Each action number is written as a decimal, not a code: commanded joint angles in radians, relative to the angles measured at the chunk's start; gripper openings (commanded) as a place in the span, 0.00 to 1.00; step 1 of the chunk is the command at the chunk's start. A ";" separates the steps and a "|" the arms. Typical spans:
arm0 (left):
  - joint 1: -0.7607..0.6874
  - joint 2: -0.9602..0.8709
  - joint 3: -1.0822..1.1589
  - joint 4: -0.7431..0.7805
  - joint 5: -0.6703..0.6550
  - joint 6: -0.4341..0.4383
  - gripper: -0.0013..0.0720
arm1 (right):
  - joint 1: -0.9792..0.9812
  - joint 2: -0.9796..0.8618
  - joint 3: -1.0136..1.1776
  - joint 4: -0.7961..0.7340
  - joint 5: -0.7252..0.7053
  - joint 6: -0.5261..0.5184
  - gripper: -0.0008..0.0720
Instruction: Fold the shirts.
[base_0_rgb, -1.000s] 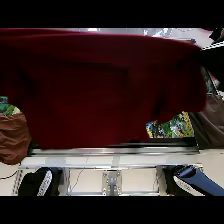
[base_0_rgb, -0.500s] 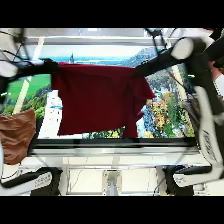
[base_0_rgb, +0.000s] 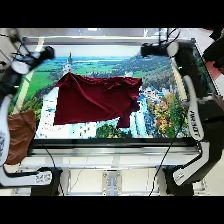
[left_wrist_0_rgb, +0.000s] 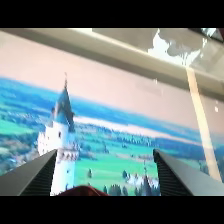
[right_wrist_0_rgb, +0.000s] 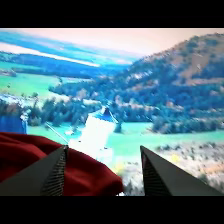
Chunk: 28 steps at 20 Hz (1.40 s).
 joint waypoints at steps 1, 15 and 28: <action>0.151 0.181 0.008 -0.008 -0.134 -0.017 0.96 | -0.144 0.124 0.039 -0.122 0.422 -0.017 0.62; 0.730 0.734 -1.171 -0.521 -0.605 -0.312 0.96 | -0.421 0.809 -1.274 0.706 -0.056 -0.126 0.64; 0.409 0.440 -1.188 -0.737 -0.267 -0.150 0.95 | -0.371 0.810 -1.220 0.821 -0.028 -0.253 0.63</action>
